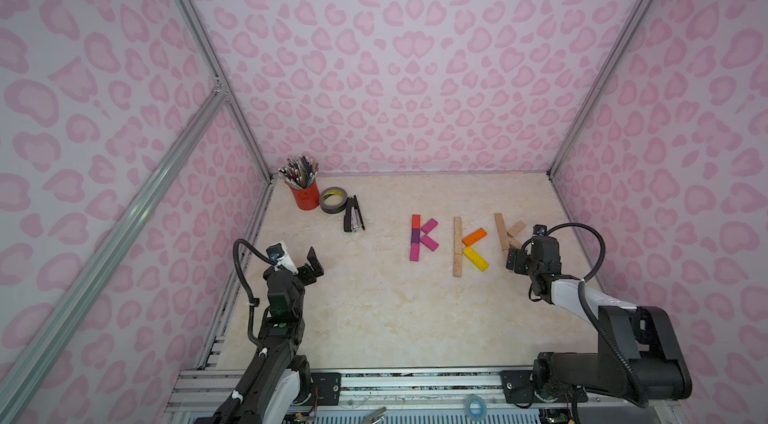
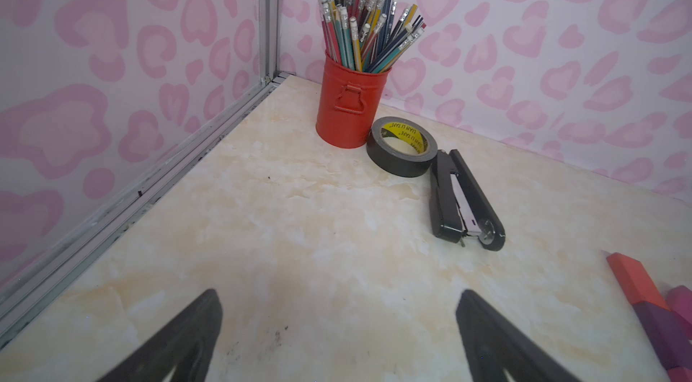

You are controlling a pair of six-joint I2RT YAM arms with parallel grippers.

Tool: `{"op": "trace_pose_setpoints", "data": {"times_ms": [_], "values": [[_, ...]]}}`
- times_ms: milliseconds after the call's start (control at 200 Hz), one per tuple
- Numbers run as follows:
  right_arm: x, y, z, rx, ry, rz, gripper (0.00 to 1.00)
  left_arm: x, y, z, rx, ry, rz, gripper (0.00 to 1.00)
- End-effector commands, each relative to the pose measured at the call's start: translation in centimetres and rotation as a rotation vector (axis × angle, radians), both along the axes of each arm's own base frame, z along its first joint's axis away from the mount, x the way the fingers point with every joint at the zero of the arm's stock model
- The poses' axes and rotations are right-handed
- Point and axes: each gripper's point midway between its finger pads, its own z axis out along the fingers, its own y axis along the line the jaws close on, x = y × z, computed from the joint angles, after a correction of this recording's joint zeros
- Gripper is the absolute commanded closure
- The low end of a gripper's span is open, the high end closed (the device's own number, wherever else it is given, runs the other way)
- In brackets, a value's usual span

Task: Assemble the letter k with building blocks
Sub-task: Reset both arms

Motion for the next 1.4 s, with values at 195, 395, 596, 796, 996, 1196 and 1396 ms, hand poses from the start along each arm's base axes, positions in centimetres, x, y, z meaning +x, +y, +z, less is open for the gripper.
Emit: {"op": "trace_pose_setpoints", "data": {"times_ms": [195,395,596,796,996,1196,1396], "values": [[3.5,1.3,2.8,-0.027,-0.332,0.120,0.08,1.7,0.5,1.5,0.034,-0.108,0.010,0.00],[4.0,1.3,2.3,-0.033,-0.291,0.115,0.10,3.7,0.1,-0.4,0.042,-0.074,-0.031,0.00],[4.2,1.7,2.1,-0.065,-0.270,0.111,0.10,6.5,-0.1,-0.1,0.091,-0.073,-0.072,0.01],[4.2,1.8,2.1,-0.072,-0.262,0.115,0.10,9.2,-2.1,-1.9,0.111,-0.019,-0.214,0.00],[4.2,1.8,2.1,-0.073,-0.263,0.115,0.10,7.2,-2.6,-1.7,0.129,-0.092,-0.234,0.00],[4.2,1.8,2.1,-0.073,-0.263,0.115,0.10,7.0,-2.7,-1.6,0.134,-0.111,-0.234,0.00],[4.2,1.8,2.1,-0.073,-0.263,0.115,0.10,7.1,-2.6,-1.6,0.135,-0.101,-0.226,0.00]]}}
